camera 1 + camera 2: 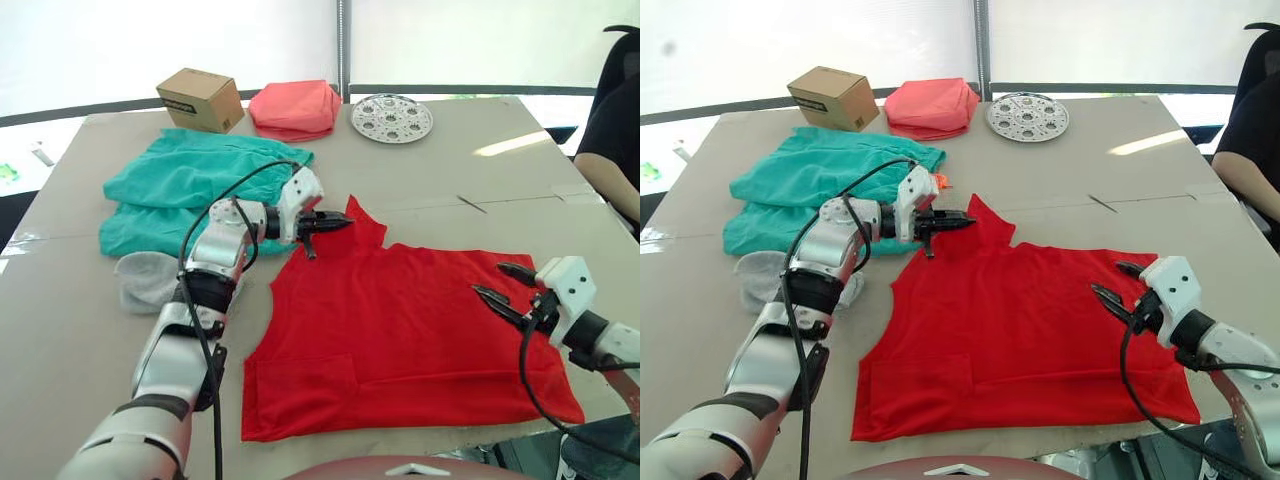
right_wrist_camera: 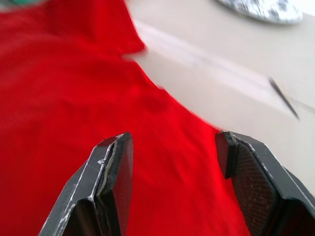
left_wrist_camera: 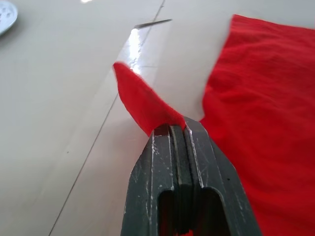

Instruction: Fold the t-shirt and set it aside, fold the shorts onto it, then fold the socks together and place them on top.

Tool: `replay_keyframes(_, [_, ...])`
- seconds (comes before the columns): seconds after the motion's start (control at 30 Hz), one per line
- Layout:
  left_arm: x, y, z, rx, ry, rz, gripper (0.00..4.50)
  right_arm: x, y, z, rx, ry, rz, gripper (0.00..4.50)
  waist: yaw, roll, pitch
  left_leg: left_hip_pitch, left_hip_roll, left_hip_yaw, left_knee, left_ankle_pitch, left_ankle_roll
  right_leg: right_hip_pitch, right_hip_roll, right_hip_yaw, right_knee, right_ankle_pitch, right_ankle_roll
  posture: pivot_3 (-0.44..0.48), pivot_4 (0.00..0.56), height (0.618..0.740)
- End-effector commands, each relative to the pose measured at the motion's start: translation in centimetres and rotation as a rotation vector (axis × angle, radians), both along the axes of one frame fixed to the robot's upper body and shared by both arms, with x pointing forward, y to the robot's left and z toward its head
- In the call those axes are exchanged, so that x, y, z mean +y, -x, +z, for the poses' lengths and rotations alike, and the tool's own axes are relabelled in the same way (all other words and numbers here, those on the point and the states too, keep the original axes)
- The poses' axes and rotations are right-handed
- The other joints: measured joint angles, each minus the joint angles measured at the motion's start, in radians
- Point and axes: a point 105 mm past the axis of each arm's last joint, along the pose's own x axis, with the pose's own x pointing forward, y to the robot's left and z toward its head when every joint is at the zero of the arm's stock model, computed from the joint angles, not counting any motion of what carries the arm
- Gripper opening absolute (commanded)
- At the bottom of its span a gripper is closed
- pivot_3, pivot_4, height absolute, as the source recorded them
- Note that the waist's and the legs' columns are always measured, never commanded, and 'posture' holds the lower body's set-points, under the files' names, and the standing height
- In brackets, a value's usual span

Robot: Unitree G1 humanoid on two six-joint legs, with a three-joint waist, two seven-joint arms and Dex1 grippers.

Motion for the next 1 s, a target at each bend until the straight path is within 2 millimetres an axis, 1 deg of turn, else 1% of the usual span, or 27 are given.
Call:
replay_keyframes(0.03, [0.0, 1.2, 0.6, -0.118, -0.023, -0.063, 0.03, -3.7, -1.5, 1.0, 0.067, 0.127, -0.145, 2.85, -0.001, 0.001, 0.0, 0.0, 0.0, 0.001, 0.0, 0.0, 0.0, 0.0, 0.0, 0.0, 0.0, 0.0, 0.0, 0.0, 0.15, 0.74])
replay_keyframes(0.07, [0.1, 1.3, 0.3, -0.126, -0.032, -0.061, 0.03, -4.9, -2.0, 1.3, 0.097, 0.188, -0.202, 2.85, -0.001, 0.001, 0.0, 0.0, 0.0, 0.001, 0.0, 0.0, 0.0, 0.0, 0.0, 0.0, 0.0, 0.0, 0.0, 0.0, 0.15, 0.74])
replay_keyframes(0.1, [0.2, 1.5, 0.2, -0.131, -0.034, -0.06, 0.03, -5.2, -2.2, 1.5, 0.151, 0.167, -0.189, 2.85, -0.001, 0.001, 0.0, 0.0, 0.0, 0.001, 0.0, 0.0, 0.0, 0.0, 0.0, 0.0, 0.0, 0.0, 0.0, 0.0, 0.15, 0.74])
replay_keyframes(0.17, [0.4, 1.6, 0.0, -0.126, -0.02, -0.05, 0.0, -6.2, -3.2, 2.3, 0.177, 0.184, -0.216, 3.37, -0.001, 0.001, 0.0, 0.0, 0.0, 0.0, 0.0, 0.0, 0.001, 0.0, 0.0, -0.001, 0.0, 0.0, 0.0, 0.0, 0.15, 0.74])
replay_keyframes(0.23, [0.5, 1.9, 0.0, -0.127, -0.013, -0.051, 0.0, -7.1, -4.5, 2.8, 0.181, 0.223, -0.264, 4.34, -0.001, 0.001, 0.0, -0.001, 0.0, 0.0, 0.0, 0.0, 0.001, 0.0, 0.001, -0.001, -0.001, 0.0, 0.0, 0.0, 0.15, 0.74])
replay_keyframes(0.3, [0.5, 2.0, 0.0, -0.129, -0.007, -0.044, 0.0, -7.3, -5.2, 2.8, 0.211, 0.241, -0.266, 4.34, -0.004, 0.001, 0.0, -0.001, 0.0, 0.0, 0.0, -0.001, 0.001, 0.0, 0.002, -0.002, -0.001, 0.0, 0.0, 0.0, 0.15, 0.74])
replay_keyframes(0.37, [0.6, 2.2, -0.1, -0.127, 0.003, -0.039, 0.0, -7.0, -5.6, 2.4, 0.264, 0.286, -0.204, 4.34, -0.004, 0.002, 0.0, -0.001, 0.0, 0.0, 0.0, -0.001, 0.002, -0.001, 0.002, -0.001, -0.001, 0.0, 0.0, 0.0, 0.15, 0.74])
replay_keyframes(0.43, [0.8, 2.5, -0.3, -0.127, 0.003, -0.033, 0.0, -7.2, -6.5, 2.3, 0.3, 0.3, -0.183, 4.34, -0.005, 0.002, 0.0, -0.001, 0.0, 0.001, 0.0, -0.001, 0.002, -0.001, 0.002, -0.001, -0.002, 0.0, 0.0, 0.0, 0.15, 0.74])
replay_keyframes(0.53, [0.9, 2.8, -0.3, -0.132, 0.013, -0.013, 0.0, -7.6, -7.3, 1.7, 0.364, 0.351, -0.154, 4.34, -0.005, 0.002, 0.001, -0.001, 0.0, 0.002, 0.0, -0.001, 0.002, -0.001, 0.003, -0.001, -0.002, 0.0, 0.0, 0.0, 0.15, 0.74])
replay_keyframes(0.67, [1.0, 3.3, -0.3, -0.133, 0.022, 0.001, 0.0, -7.8, -8.7, 1.4, 0.38, 0.367, -0.149, 4.34, -0.004, 0.002, 0.001, -0.001, 0.0, 0.001, 0.0, -0.001, 0.002, -0.001, 0.003, -0.001, -0.002, 0.0, 0.0, 0.0, 0.15, 0.74])
replay_keyframes(0.73, [0.9, 3.4, -0.4, -0.132, 0.027, 0.007, 0.0, -7.8, -9.0, 1.2, 0.403, 0.37, -0.134, 4.34, -0.005, 0.002, 0.001, -0.001, 0.0, 0.001, 0.0, -0.001, 0.002, -0.001, 0.003, -0.001, -0.002, 0.0, 0.0, 0.0, 0.15, 0.74])
replay_keyframes(0.77, [1.0, 3.6, -0.4, -0.131, 0.032, 0.011, 0.0, -7.8, -9.3, 0.9, 0.423, 0.363, -0.133, 4.12, -0.005, 0.003, 0.001, -0.001, 0.0, 0.002, 0.0, -0.001, 0.002, -0.001, 0.003, 0.0, -0.002, 0.0, 0.001, 0.0, 0.15, 0.74])
replay_keyframes(0.83, [1.1, 4.0, -0.5, -0.131, 0.038, 0.017, 0.0, -7.7, -9.5, 0.4, 0.462, 0.366, -0.122, 3.53, -0.006, 0.003, 0.001, -0.001, 0.0, 0.002, 0.0, -0.001, 0.002, -0.001, 0.003, 0.0, -0.002, 0.0, 0.001, 0.0, 0.15, 0.74])
replay_keyframes(1.0, [1.5, 4.5, -0.5, -0.128, 0.046, 0.049, 0.0, -7.6, -10.3, 0.0, 0.476, 0.36, -0.119, 3.53, -0.005, 0.003, 0.001, -0.001, 0.0, 0.002, 0.0, -0.001, 0.002, -0.001, 0.003, 0.0, -0.001, 0.0, 0.001, 0.0, 0.15, 0.74])
